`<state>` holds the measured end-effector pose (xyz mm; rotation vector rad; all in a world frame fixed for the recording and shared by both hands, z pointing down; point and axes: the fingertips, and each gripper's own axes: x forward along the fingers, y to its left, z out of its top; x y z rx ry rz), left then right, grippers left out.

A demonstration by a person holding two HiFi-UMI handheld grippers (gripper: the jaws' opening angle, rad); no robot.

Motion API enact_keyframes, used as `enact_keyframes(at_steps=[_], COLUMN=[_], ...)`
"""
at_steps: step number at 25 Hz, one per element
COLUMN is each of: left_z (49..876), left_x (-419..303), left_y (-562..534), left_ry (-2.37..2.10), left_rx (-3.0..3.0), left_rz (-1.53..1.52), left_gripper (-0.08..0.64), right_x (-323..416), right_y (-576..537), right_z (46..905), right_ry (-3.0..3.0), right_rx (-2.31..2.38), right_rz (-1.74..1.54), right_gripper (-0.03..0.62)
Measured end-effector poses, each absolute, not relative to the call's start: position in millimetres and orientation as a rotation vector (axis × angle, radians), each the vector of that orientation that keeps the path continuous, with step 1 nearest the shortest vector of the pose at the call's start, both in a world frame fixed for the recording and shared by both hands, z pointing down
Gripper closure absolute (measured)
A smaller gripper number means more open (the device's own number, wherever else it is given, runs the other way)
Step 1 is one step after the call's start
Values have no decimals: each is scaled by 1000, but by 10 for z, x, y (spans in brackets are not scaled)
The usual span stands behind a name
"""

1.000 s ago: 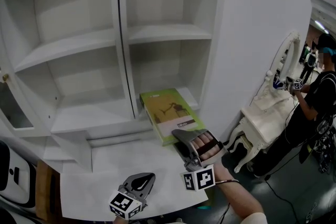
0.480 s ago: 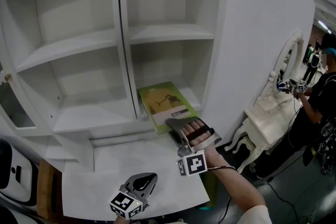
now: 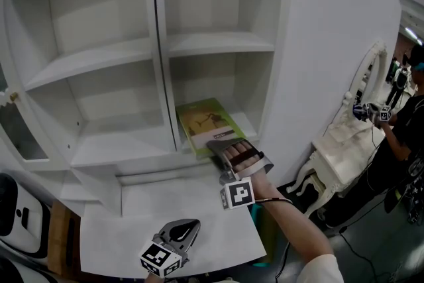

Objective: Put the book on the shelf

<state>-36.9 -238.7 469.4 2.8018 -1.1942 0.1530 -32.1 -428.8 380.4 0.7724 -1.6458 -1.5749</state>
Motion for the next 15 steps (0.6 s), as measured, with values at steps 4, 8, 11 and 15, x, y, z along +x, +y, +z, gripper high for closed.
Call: enact_keyframes(at_steps=[4, 8, 11, 15], left_z=[4684, 4684, 4689, 4685], left_x=[-366, -394, -425, -468], left_y=[-2364, -2336, -2306, -2276], left_ry=[-1200, -1207, -1217, -1229], left_rx=[2803, 2801, 2797, 2799], left_rz=[154, 153, 148, 147], left_gripper=[551, 551, 551, 551], right_x=[-335, -341, -336, -343], right_y=[-4361, -4418, -4468, -4494], right_z=[3844, 3840, 3851, 3854], right_ry=[-1636, -1632, -1621, -1596], right_rx=[779, 790, 805, 821], right_rz=[-1583, -1585, -1589, -1605], right_gripper=[442, 440, 440, 437])
